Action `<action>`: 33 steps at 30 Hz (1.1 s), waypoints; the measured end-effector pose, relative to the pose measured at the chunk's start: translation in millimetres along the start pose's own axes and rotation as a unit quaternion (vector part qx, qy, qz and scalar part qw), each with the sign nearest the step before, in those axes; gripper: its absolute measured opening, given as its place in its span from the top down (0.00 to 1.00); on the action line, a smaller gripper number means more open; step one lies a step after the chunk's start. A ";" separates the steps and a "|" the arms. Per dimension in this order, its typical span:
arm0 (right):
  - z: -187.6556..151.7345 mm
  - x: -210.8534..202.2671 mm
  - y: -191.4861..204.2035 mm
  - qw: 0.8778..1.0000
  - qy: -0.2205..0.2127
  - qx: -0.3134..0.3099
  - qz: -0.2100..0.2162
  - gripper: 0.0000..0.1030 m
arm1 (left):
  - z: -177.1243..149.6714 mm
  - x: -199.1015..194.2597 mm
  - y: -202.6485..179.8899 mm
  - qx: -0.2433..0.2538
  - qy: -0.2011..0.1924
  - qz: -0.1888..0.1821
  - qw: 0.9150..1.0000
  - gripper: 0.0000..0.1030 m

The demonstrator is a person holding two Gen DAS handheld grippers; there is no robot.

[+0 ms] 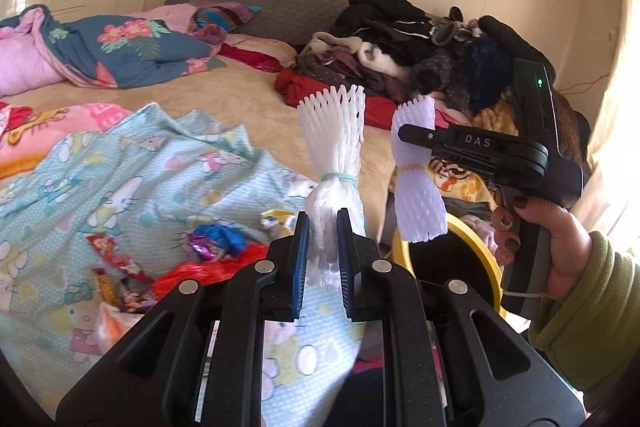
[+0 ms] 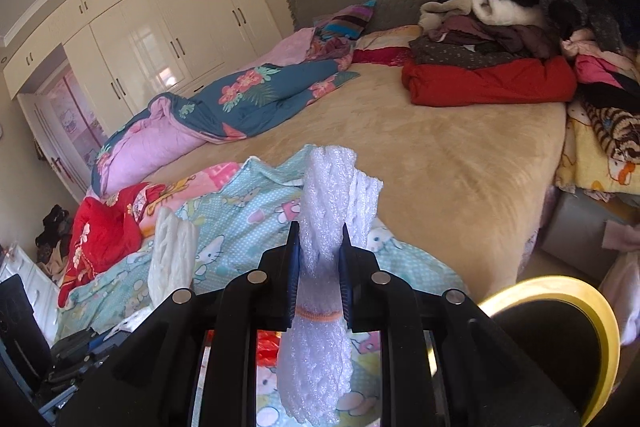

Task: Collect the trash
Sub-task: 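Carry both white mesh nets over the yellow bin and open both tools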

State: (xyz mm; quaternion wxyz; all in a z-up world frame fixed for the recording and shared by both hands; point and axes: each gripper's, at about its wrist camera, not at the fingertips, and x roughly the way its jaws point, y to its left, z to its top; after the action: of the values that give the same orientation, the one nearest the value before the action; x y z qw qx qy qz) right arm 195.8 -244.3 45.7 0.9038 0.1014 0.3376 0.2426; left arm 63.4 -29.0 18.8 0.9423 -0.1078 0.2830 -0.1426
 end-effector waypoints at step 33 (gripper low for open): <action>-70.7 -87.5 -145.9 0.990 -0.010 0.098 -0.098 0.84 | -33.8 73.3 -116.7 0.090 0.078 -0.082 0.989 0.91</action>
State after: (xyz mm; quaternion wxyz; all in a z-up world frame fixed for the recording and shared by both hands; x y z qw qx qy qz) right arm 145.9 -413.0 -9.0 0.9125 0.1583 0.3586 0.1174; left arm 78.6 -166.5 -12.4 0.9081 -0.0337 0.3321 -0.2528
